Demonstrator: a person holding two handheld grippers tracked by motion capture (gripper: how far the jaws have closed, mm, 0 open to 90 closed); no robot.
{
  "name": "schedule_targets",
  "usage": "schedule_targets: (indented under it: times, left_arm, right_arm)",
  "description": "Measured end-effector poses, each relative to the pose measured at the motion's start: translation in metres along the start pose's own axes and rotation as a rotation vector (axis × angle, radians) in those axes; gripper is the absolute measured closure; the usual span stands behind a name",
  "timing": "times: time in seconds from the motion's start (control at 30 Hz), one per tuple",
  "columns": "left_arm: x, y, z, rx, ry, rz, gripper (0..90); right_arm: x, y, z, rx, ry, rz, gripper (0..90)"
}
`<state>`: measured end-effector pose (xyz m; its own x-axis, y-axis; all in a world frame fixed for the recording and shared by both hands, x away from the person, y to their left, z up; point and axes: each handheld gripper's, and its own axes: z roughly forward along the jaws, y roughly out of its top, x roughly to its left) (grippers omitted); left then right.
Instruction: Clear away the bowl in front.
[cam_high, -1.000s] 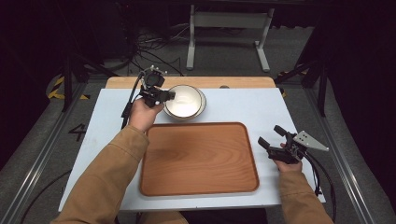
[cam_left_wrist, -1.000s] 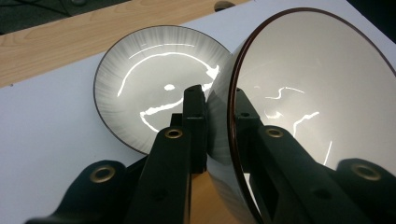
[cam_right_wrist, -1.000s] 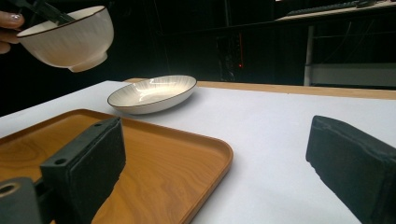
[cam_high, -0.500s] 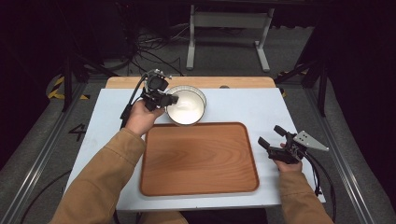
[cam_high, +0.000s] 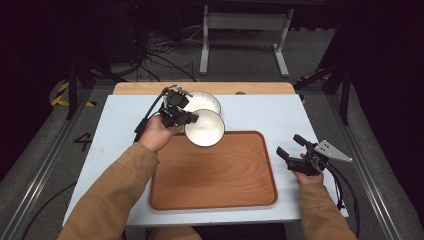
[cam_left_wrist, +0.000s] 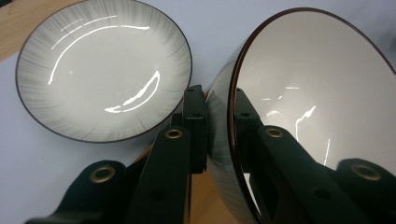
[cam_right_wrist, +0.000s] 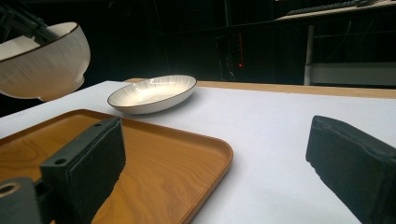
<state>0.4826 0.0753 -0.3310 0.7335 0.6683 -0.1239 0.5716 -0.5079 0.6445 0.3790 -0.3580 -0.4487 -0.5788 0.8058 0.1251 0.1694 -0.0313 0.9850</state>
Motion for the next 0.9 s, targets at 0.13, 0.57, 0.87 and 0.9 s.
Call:
schedule_targets:
  times: [0.13,0.57,0.87,0.9]
  left_arm:
    - [-0.002,-0.005,0.007,0.020,-0.017,0.011,81.5]
    - [-0.014,-0.018,0.036,0.121,-0.064,0.057,81.5]
    - [-0.021,-0.023,0.048,0.186,-0.111,0.094,81.5]
    - [-0.021,-0.023,0.048,0.186,-0.111,0.094,81.5]
  right_arm:
    - [0.000,0.000,0.000,0.000,0.001,0.000,5.1]
    - [0.000,0.000,0.000,0.000,0.001,0.000,5.0]
    - [0.000,0.000,0.000,0.000,0.002,0.000,5.0]
    - [0.000,0.000,0.000,-0.001,0.004,0.001,5.0]
